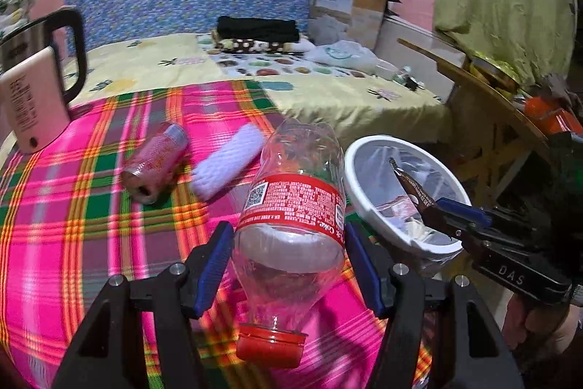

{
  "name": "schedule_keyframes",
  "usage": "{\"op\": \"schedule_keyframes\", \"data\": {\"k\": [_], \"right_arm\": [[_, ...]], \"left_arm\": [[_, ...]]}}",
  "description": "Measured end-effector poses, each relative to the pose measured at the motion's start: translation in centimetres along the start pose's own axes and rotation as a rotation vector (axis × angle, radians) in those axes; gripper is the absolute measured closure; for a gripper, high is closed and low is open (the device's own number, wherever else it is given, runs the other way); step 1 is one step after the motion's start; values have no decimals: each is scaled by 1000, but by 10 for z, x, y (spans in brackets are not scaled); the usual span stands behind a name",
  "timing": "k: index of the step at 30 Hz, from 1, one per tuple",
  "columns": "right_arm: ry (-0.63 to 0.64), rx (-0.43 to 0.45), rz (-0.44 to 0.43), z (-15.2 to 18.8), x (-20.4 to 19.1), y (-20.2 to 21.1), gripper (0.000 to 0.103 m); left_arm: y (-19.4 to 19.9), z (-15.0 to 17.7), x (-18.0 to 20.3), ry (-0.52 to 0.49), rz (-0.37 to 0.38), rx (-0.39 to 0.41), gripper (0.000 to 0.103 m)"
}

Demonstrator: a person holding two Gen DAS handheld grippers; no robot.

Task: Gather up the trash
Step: 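Carry the bottle and wrapper strip in both tools over the trash bin, then open both tools to drop the bottle and wrapper strip into the bin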

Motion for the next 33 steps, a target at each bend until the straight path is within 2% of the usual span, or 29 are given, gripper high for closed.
{"op": "schedule_keyframes", "data": {"k": [12, 33], "right_arm": [[-127, 30, 110, -1, 64, 13, 78], [-204, -59, 180, 12, 104, -4, 78]], "left_arm": [[-32, -17, 51, -78, 87, -24, 38], [-91, -25, 98, -135, 169, -124, 38]]}}
Point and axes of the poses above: each gripper's, at about its wrist camera, not at the fingertips, and y roughly against the way its jaws point, x to its right, z to its underside, the point moved 4 cm from there along -y, roughly the way its jaws point, and after that the axes turned 4 degrees about -y, right-handed, at the moved point
